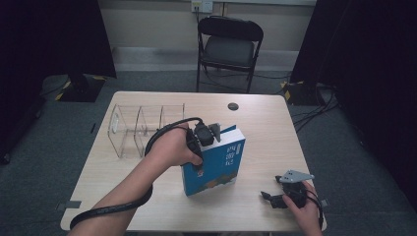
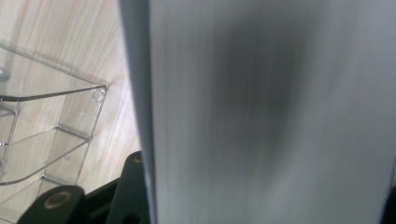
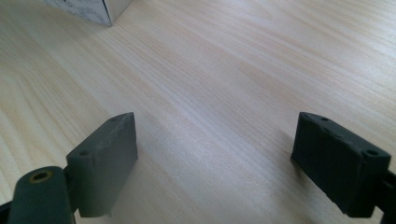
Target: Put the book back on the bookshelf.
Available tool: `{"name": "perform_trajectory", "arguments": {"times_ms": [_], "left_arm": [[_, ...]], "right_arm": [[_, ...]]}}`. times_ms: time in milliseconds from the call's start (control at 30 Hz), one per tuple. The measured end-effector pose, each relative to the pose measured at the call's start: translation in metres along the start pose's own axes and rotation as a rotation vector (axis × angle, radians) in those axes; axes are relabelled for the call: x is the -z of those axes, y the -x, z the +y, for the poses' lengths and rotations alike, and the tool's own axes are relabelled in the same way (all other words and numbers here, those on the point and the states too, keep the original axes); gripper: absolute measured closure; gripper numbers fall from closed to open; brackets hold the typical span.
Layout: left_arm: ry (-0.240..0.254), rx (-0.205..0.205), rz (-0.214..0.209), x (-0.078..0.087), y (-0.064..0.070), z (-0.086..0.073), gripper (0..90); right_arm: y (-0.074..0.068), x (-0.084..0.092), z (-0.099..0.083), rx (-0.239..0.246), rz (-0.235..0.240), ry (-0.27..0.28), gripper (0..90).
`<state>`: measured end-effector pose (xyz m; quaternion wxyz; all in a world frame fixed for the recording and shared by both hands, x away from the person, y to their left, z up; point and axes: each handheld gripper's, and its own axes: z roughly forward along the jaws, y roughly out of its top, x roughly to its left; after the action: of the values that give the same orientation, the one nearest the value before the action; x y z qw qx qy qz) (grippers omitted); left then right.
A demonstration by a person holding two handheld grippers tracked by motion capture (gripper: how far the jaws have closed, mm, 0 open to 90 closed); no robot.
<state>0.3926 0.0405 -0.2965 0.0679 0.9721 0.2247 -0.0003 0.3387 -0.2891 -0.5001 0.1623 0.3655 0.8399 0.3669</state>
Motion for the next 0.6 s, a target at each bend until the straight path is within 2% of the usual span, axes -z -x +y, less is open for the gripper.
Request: {"name": "perform_trajectory", "arguments": {"times_ms": [200, 367, 600], "left_arm": [[0.007, 0.01, 0.006, -0.0006, 0.0015, -0.0006, 59.1], [-0.008, -0.001, 0.013, -0.0001, 0.0024, 0.0002, 58.4], [-0.001, -0.023, 0.033, -0.0036, 0.0028, 0.0009, 55.3]], "right_arm": [[0.0, 0.0001, 0.0, 0.004, 0.001, -0.001, 13.1], [0.0, 0.0001, 0.0, 0.005, 0.001, -0.001, 13.1], [0.0, 0.0001, 0.0, 0.005, 0.001, -0.001, 13.1]]}}
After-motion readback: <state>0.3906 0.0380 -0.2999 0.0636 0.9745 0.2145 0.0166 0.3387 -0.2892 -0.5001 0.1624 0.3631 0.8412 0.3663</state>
